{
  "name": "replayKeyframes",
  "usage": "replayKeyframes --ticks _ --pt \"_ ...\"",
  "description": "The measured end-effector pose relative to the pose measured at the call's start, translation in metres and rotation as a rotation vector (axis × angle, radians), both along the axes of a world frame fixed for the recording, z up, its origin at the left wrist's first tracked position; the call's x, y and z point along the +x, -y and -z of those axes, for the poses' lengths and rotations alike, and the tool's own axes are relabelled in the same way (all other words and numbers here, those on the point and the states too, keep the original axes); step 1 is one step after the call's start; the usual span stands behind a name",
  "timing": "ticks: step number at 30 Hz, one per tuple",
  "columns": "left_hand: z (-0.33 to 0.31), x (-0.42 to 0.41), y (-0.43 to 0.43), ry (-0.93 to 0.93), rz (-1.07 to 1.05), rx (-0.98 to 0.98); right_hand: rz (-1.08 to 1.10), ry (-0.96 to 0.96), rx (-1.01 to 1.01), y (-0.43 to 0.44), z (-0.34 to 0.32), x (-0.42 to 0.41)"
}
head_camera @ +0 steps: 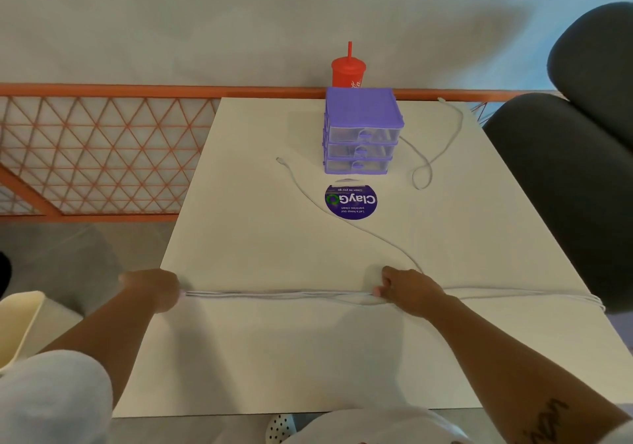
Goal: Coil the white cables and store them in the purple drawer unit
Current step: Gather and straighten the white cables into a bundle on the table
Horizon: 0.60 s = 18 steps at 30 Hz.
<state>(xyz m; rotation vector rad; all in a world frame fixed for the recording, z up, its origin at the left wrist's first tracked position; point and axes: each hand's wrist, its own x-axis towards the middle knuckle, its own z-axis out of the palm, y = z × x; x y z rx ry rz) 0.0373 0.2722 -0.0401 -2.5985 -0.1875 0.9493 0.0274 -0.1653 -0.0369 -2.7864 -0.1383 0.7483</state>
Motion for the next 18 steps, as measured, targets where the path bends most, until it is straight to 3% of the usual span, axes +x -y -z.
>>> replayKeyframes --ticks 2,5,8,11,15,18 --pt "-0.003 -0.003 0.010 0.043 -0.022 0.069 -0.129 0.021 -0.020 0.012 0.001 -0.008" --pt "-0.005 -0.009 0.018 0.106 0.045 0.179 -0.301 0.123 -0.210 0.028 0.003 -0.017" --pt "-0.004 -0.015 0.019 0.164 0.036 0.193 -0.414 0.231 -0.308 0.028 0.009 -0.024" --pt "-0.002 -0.021 0.021 0.204 0.022 0.169 -0.376 0.175 -0.219 0.033 0.008 -0.022" --pt "-0.003 -0.027 0.024 0.207 -0.037 0.158 -0.274 0.072 0.075 0.058 0.004 -0.019" --pt "-0.005 -0.028 0.030 0.210 -0.106 0.146 -0.164 0.050 0.044 0.086 0.000 -0.017"
